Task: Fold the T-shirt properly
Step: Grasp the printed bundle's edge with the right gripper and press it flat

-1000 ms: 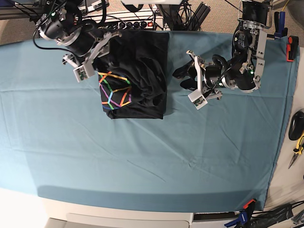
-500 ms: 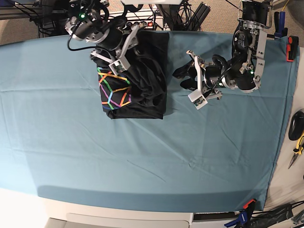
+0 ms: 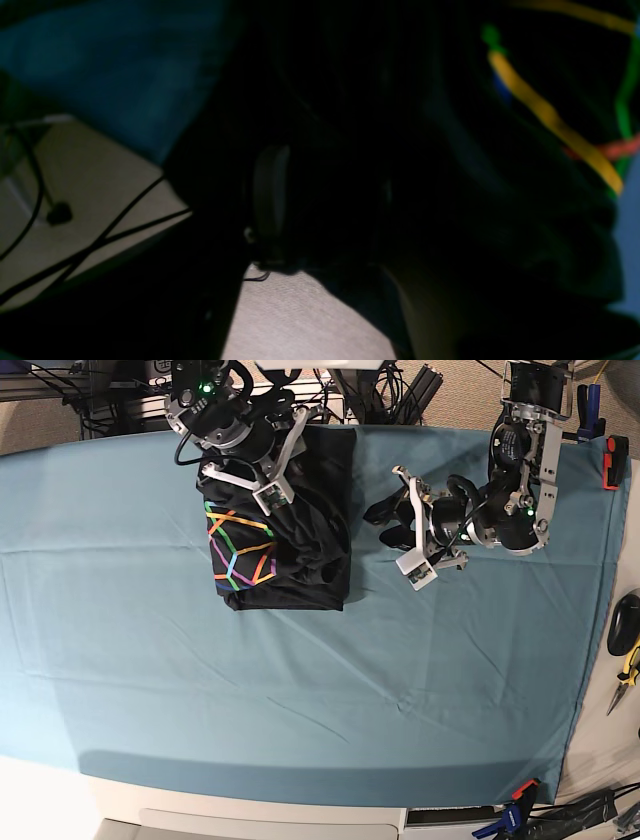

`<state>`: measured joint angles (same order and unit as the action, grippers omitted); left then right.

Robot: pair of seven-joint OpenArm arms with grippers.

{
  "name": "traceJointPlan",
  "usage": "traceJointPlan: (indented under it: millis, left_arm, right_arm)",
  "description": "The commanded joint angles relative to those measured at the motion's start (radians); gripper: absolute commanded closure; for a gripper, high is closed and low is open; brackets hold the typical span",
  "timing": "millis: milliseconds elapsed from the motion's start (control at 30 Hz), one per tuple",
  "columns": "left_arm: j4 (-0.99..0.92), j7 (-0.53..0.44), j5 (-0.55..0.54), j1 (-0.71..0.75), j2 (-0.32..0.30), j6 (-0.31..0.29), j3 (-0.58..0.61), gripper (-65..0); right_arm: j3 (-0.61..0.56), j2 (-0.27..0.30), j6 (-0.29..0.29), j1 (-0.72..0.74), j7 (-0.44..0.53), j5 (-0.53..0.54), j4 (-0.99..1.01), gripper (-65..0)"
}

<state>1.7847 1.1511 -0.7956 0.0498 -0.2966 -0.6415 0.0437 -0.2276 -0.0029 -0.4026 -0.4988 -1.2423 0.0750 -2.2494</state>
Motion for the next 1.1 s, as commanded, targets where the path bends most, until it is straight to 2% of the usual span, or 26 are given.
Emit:
traceJointPlan:
  millis: [0,67,300,467,567,833,967,1067]
  left_arm:
    - [0.016,-0.022,-0.021,-0.014,-0.005,-0.006,-0.005,-23.8]
    - [0.016,-0.022,-0.020,-0.014,-0.005,-0.006,-0.005,-23.8]
    - [0.016,-0.022,-0.021,-0.014,-0.005,-0.006,-0.005,-23.8]
    - [0.016,-0.022,-0.021,-0.014,-0.005,-0.006,-0.005,-23.8]
    - [0.016,-0.023,-0.021,-0.014,-0.005,-0.006,-0.005,-23.8]
    - [0.016,-0.024,-0.021,-0.014,-0.005,-0.006,-0.005,-23.8]
    - [0.016,-0.024,-0.021,-0.014,-0.005,-0.006,-0.005,-23.8]
    - [0.016,-0.025,-0.021,-0.014,-0.005,-0.006,-0.005,-23.8]
  right_arm:
    - [-0.003,-0.003,0.004,-0.003,0.013,-0.003,-0.013,-23.3]
    - [-0.003,-0.002,0.005,-0.009,0.013,-0.005,-0.013,-26.0]
    - [-0.003,-0.002,0.031,-0.036,0.012,-0.005,0.022,-24.1]
    - [-0.003,-0.002,0.029,-0.030,0.013,0.023,0.113,-5.0]
    - [-0.003,-0.003,0.013,-0.018,0.011,0.084,0.110,-0.1]
    - [-0.003,-0.003,0.008,0.026,0.014,0.285,0.110,0.0]
    - [-0.003,-0.003,-0.027,0.031,0.016,0.338,0.110,0.0]
    - [-0.003,-0.003,-0.061,0.031,0.013,0.435,0.110,0.0]
